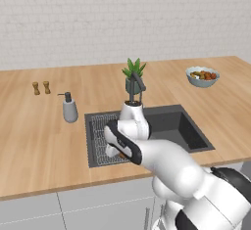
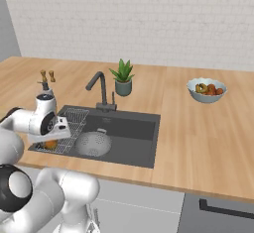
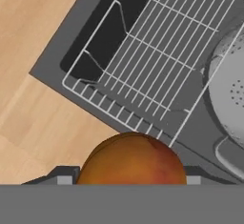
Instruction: Put the colander in the sink, put the peach in the colander, and turn on the sink faucet and pour water over the colander.
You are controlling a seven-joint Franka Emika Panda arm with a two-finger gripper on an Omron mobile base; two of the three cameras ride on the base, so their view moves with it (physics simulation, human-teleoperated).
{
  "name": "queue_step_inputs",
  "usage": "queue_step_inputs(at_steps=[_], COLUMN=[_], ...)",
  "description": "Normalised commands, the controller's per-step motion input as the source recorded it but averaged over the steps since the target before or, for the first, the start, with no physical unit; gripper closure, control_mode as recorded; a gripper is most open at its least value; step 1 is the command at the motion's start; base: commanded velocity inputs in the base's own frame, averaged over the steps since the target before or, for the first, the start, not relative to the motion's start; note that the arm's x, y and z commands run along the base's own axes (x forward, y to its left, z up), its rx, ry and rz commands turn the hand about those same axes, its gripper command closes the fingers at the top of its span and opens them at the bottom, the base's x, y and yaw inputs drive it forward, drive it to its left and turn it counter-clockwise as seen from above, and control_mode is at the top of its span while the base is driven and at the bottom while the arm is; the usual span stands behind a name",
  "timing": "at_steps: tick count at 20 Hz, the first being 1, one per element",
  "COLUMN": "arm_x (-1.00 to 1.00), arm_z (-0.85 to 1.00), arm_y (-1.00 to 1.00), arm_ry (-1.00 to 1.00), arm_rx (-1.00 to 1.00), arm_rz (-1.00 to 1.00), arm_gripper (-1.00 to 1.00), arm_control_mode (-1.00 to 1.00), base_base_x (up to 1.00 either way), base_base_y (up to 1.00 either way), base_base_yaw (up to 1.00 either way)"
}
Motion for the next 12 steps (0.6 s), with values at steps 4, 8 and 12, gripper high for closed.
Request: queue_step_inputs(at_steps=[4, 8, 12], arm_x=[0.22, 0.33, 0.38], arm_z=[0.00, -0.01, -0.02], arm_y=[-0.71, -0.66, -0.65], arm_ry=[-0.01, -0.03, -0.03], arm_rx=[0.06, 0.08, 0.09], arm_rz=[0.07, 0.11, 0.13], arm_gripper=[1.00, 1.00, 1.00], arm_control_mode=[-1.00, -1.00, -1.00], base_base_x=[0.00, 0.00, 0.00], base_base_y=[0.00, 0.00, 0.00], base_base_yaw=[0.00, 0.00, 0.00])
